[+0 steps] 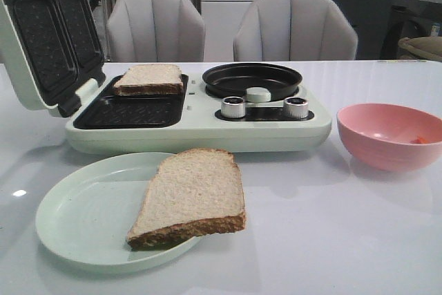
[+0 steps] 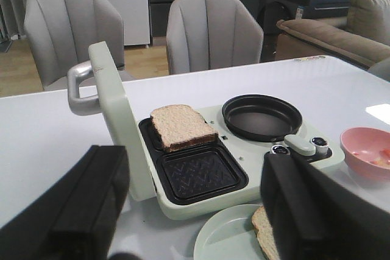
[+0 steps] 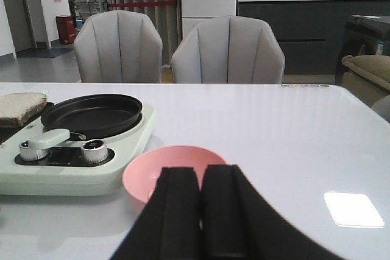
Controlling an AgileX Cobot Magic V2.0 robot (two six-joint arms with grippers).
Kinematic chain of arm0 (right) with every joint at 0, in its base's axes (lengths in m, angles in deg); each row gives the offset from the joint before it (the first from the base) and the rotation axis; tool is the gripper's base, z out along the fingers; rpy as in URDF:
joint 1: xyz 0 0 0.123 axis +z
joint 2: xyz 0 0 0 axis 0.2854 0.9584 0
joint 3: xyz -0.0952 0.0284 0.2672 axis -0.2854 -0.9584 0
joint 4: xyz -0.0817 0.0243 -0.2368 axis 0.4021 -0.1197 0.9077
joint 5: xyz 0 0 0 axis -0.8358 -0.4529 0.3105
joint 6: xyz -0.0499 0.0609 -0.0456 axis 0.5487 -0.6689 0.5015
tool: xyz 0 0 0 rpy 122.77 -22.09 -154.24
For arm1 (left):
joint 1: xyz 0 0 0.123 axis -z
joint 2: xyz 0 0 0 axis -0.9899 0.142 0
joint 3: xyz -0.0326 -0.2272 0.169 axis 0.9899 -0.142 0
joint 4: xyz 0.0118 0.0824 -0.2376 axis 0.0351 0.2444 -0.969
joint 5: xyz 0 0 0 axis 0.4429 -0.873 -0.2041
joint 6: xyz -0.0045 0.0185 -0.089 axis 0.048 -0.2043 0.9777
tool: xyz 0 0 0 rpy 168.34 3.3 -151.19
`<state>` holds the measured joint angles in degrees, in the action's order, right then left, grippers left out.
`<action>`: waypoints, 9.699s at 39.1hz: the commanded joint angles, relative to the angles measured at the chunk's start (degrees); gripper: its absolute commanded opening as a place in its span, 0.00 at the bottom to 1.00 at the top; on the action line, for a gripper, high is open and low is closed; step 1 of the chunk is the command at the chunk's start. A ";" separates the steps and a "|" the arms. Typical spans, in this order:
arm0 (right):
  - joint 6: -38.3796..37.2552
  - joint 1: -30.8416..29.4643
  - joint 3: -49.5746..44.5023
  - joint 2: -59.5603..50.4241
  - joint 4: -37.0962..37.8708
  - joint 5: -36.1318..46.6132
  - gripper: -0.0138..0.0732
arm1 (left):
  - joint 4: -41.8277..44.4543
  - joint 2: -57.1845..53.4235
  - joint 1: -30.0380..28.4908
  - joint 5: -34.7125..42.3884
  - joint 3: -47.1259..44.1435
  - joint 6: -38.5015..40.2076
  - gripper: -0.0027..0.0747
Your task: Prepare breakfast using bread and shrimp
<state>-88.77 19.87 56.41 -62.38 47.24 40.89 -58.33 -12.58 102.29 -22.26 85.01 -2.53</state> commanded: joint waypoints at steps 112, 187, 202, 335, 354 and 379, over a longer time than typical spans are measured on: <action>30.95 16.60 54.71 94.41 -60.74 -28.87 0.67 | -0.85 -14.26 2.81 11.60 -13.09 0.67 0.60; 63.02 18.31 88.54 115.40 -101.63 -41.51 0.36 | -0.85 -14.26 2.81 11.60 -13.09 0.67 0.60; 63.02 18.73 97.82 124.01 -101.57 -42.44 0.36 | -0.85 -14.26 2.81 11.60 -13.09 0.67 0.60; -4.50 19.37 16.42 7.78 3.74 -6.85 0.74 | -0.85 -14.26 2.81 11.60 -13.09 0.67 0.60; -4.50 19.37 13.78 6.91 3.74 -7.09 0.74 | -0.85 -14.26 2.81 11.60 -13.09 0.67 0.60; -4.50 19.37 13.78 6.91 3.74 -7.09 0.74 | -7.89 11.36 2.71 15.72 1.35 0.67 0.60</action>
<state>-93.40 39.44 68.88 -55.96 50.68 28.65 -64.38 -8.83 104.62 -12.62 82.07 -2.53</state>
